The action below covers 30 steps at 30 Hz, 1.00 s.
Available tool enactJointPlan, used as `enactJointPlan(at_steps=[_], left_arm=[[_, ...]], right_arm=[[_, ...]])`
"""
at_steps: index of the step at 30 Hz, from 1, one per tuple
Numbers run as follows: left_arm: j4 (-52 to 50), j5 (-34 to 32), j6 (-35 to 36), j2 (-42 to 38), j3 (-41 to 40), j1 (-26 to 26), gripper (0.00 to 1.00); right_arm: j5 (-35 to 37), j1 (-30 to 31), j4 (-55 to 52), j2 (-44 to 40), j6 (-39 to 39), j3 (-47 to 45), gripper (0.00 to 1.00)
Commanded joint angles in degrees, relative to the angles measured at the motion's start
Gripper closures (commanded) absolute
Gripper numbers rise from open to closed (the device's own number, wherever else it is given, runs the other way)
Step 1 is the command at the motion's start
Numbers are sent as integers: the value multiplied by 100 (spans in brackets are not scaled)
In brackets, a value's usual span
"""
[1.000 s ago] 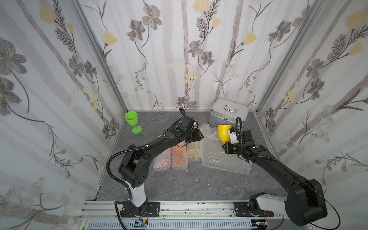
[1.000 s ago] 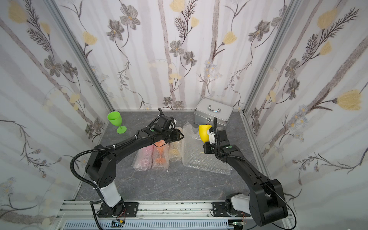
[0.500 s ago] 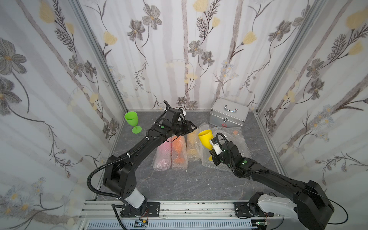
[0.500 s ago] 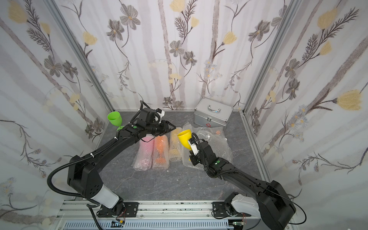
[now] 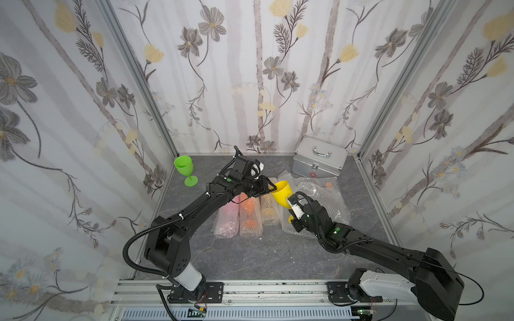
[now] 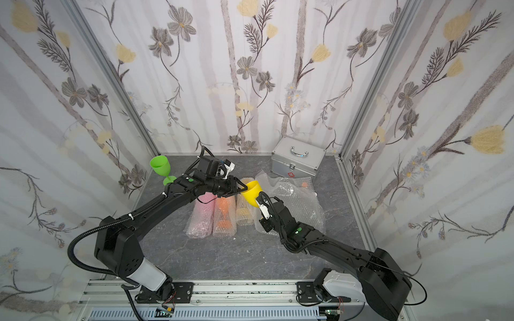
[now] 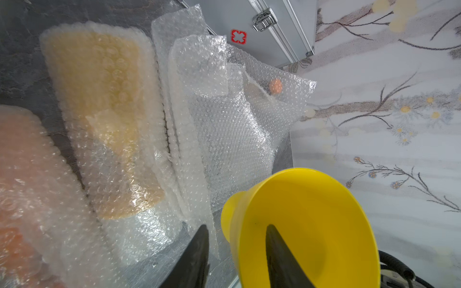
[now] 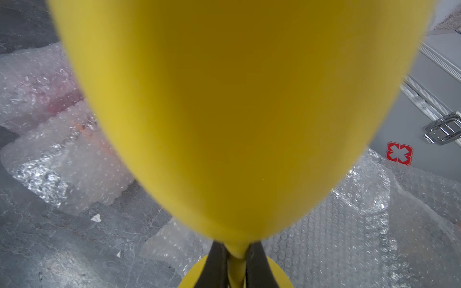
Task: Unpack wine glasses from bubble wrap
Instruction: Pick up the wine glass from the bubble wrap.
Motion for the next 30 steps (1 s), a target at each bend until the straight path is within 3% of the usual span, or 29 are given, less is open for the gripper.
enactJointPlan(at_steps=[1, 17, 21, 24, 27, 30], left_arm=[[-9, 81, 108, 58, 78, -8, 64], [-1772, -1247, 1108, 421, 916, -300, 99], [-1748, -1243, 1118, 413, 907, -299, 100], [-1731, -1313, 1118, 345, 890, -271, 100], [-1645, -1300, 1061, 206, 810, -157, 100], [-1479, -1198, 950, -15, 740, 26, 100]], right_arm=[[229, 59, 275, 48, -151, 52, 100], [851, 331, 66, 321, -530, 259, 100], [791, 358, 71, 339, -538, 282, 99], [663, 358, 31, 315, -537, 322, 90], [413, 358, 16, 189, -513, 317, 71], [109, 350, -14, -24, -454, 358, 60]])
